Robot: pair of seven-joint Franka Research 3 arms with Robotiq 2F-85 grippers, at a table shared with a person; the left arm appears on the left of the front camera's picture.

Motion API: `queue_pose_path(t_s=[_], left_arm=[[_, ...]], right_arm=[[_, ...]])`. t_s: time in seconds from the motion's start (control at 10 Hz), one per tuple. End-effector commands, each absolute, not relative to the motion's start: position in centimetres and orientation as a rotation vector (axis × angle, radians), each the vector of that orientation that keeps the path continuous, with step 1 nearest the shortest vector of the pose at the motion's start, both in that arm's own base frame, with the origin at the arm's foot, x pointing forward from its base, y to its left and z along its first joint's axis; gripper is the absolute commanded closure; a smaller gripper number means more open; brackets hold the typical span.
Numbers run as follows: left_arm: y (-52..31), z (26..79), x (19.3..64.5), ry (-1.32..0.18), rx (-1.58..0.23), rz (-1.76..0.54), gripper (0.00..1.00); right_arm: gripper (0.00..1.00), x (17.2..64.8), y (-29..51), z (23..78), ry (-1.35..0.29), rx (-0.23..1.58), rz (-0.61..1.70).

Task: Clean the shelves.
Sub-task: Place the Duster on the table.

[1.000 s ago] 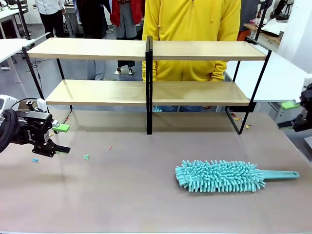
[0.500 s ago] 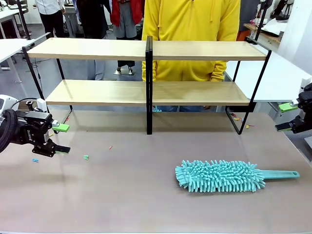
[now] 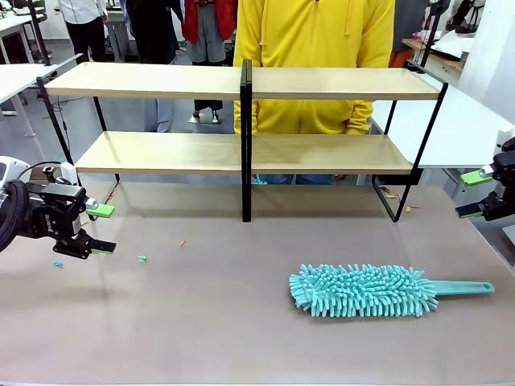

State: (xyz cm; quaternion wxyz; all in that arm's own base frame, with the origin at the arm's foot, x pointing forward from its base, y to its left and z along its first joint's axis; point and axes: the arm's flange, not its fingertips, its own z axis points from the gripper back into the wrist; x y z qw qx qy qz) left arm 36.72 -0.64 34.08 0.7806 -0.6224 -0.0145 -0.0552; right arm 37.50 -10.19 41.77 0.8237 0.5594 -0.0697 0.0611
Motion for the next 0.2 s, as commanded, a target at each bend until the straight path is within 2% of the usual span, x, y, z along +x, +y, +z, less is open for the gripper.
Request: queue_pose_path(t_s=[0.0, 0.1], left_arm=[[-0.93, 34.13, 36.56, -0.057, -1.370, -0.131, 0.00], [-0.93, 34.13, 36.56, -0.057, -1.370, -0.131, 0.00]], right_arm=[[0.00, 37.75, -10.51, 42.04, -0.151, 1.182, 0.135], [0.00, 37.75, -10.51, 42.04, -0.151, 1.182, 0.135]])
